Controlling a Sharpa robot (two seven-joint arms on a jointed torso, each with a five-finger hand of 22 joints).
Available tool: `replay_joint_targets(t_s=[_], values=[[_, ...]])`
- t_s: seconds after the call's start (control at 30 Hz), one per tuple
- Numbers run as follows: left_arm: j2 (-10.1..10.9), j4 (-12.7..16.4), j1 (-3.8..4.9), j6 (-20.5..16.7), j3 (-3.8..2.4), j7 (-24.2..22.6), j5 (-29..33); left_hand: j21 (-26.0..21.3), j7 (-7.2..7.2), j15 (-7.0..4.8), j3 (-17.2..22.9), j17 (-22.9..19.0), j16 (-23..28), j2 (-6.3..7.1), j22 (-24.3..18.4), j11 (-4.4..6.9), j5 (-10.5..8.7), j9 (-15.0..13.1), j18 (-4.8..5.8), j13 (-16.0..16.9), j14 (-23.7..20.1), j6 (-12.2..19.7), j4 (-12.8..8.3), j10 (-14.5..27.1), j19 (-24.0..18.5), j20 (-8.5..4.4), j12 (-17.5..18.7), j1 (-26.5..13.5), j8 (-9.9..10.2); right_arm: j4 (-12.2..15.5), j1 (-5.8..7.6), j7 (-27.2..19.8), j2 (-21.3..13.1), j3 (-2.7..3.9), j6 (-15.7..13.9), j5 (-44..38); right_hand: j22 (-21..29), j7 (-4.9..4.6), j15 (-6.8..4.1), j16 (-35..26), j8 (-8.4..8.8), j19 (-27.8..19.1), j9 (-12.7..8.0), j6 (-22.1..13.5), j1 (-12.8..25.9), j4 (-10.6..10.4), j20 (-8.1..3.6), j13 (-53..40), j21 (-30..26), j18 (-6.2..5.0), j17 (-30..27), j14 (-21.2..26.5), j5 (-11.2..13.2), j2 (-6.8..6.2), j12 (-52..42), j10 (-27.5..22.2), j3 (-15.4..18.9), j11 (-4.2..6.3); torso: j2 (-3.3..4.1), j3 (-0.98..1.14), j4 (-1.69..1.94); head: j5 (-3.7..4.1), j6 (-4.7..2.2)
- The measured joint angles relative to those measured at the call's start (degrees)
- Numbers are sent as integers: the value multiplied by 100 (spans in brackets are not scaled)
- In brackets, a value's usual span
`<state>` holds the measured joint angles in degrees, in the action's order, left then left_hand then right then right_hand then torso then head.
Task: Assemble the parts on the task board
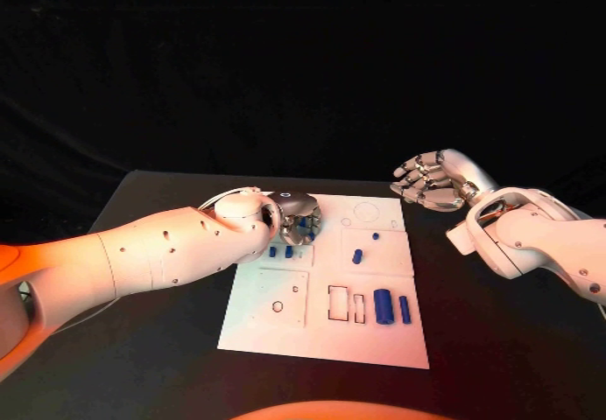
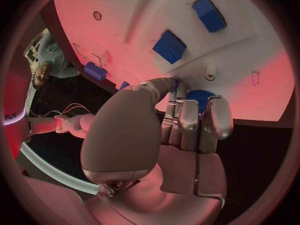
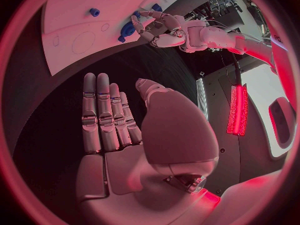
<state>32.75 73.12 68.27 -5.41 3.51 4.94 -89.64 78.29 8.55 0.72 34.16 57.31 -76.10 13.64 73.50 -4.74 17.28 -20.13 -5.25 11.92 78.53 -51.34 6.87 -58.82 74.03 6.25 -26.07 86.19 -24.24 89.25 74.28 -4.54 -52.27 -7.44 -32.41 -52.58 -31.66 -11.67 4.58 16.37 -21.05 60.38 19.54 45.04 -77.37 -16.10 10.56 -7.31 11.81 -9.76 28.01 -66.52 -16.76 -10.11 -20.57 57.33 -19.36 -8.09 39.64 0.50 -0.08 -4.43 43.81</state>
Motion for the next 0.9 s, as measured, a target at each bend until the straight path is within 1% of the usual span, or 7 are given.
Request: replay_joint_targets(t_s=[0.17,0.37,0.5,0.6,0.63,0.73,0.9], values=[[32,30,-17,-99,11,-29,1,43,3,-20,39,-19,0,-9,73,5,0,33,-1,-45,20,-81,-39,-105,51,-10,100,-10,40,0,0,-1,0,0,0,-1,11,19,0,0,0,0,-7,19,0,0,0,10,0,0,-7,0,0,0,0,0,0,0,-1,0,1,-2,-13],[116,115,-44,-244,15,-76,34,69,4,1,40,-34,-22,-20,100,12,0,43,0,-48,40,-121,-40,-152,72,11,162,-74,77,0,0,-3,0,0,-1,-2,11,19,0,0,0,0,-7,19,0,0,0,10,0,0,-7,0,0,0,0,0,0,0,-1,-1,2,-9,-30],[197,222,-46,-349,-19,-111,95,69,-5,-10,40,-55,-22,-6,100,-8,0,47,0,-65,51,-153,-41,-172,72,11,202,-123,99,-3,0,-5,-1,0,-2,-2,14,19,0,-14,0,0,-7,19,0,0,0,10,-8,0,-7,0,0,0,0,0,0,0,-1,-1,4,-10,-43],[278,315,-45,-429,-50,-136,162,69,1,-19,40,-65,-22,-5,110,12,0,50,0,-69,60,-161,-41,-192,92,-10,231,-147,105,-7,0,-6,-2,0,-3,-2,16,19,0,-24,0,0,-7,19,0,0,0,10,-23,0,-7,0,0,0,0,0,0,0,-3,0,5,-13,-53],[305,344,-45,-451,-65,-142,184,69,1,-19,40,-65,-22,25,110,12,0,50,0,-76,60,-162,-40,-192,92,-10,231,-177,105,-8,0,-6,-2,0,-3,-2,16,19,0,-24,0,0,-7,19,0,0,0,10,-23,0,-7,0,0,0,0,0,0,0,-4,0,6,-13,-57],[389,443,-43,-512,-115,-156,261,69,-17,-19,40,-65,-22,2,118,-8,0,50,0,-77,60,-181,-41,-213,92,-10,262,-200,105,-12,0,-7,-3,0,-4,-2,16,19,0,-24,0,0,-7,19,0,0,0,10,-23,0,-7,0,0,0,0,0,0,0,-5,1,8,-21,-73],[526,614,-42,-571,-188,-164,375,91,1,-19,40,-84,-22,24,126,13,0,50,-1,-84,60,-201,-40,-234,92,-10,262,-223,142,-19,0,-7,-5,1,-4,1,16,19,0,-24,0,0,-7,19,0,0,0,15,-23,0,-7,0,0,0,0,0,0,0,-5,0,8,-32,-92]])
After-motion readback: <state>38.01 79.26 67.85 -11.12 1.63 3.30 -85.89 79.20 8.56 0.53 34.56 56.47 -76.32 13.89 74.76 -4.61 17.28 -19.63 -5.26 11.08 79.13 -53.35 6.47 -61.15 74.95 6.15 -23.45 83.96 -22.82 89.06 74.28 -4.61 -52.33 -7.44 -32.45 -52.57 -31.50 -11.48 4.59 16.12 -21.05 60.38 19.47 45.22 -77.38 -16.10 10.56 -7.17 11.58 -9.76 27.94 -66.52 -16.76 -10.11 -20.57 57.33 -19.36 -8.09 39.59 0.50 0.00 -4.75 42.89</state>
